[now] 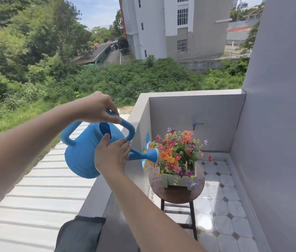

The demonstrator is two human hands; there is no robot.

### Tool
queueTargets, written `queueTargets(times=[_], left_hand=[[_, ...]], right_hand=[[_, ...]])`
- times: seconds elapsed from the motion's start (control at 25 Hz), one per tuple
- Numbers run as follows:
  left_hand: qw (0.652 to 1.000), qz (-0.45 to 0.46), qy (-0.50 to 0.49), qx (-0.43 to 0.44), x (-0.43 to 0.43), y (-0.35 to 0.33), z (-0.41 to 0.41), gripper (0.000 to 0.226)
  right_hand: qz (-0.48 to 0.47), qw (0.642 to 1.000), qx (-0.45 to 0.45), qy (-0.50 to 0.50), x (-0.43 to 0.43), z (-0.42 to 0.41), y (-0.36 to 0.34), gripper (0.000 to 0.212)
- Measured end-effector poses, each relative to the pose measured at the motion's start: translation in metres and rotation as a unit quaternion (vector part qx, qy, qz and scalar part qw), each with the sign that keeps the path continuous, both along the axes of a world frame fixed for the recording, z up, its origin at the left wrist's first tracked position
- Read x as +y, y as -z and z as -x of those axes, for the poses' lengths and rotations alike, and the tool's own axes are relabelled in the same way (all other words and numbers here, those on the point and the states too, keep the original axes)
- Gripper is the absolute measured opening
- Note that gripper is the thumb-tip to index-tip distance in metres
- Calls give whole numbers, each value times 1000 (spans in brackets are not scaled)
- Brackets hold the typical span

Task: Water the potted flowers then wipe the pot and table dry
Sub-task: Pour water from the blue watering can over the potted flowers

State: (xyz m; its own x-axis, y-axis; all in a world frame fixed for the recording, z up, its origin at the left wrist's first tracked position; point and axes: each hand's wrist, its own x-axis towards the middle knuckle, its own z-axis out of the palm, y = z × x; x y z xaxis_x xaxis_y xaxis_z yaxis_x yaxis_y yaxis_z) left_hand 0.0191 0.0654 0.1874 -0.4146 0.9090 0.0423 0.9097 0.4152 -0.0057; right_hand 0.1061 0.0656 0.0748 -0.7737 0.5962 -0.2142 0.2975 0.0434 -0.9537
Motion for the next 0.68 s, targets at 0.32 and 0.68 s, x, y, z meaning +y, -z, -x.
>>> queueTargets(times=[0.32,0.68], left_hand=[[1000,-20,-8,14,6,-6,3,27],[1000,28,-5,-4,16,-11,5,20]], right_hand=[[-26,999,22,2,15,3,-7,70],[25,999,21,-11,12,0,-8,71]])
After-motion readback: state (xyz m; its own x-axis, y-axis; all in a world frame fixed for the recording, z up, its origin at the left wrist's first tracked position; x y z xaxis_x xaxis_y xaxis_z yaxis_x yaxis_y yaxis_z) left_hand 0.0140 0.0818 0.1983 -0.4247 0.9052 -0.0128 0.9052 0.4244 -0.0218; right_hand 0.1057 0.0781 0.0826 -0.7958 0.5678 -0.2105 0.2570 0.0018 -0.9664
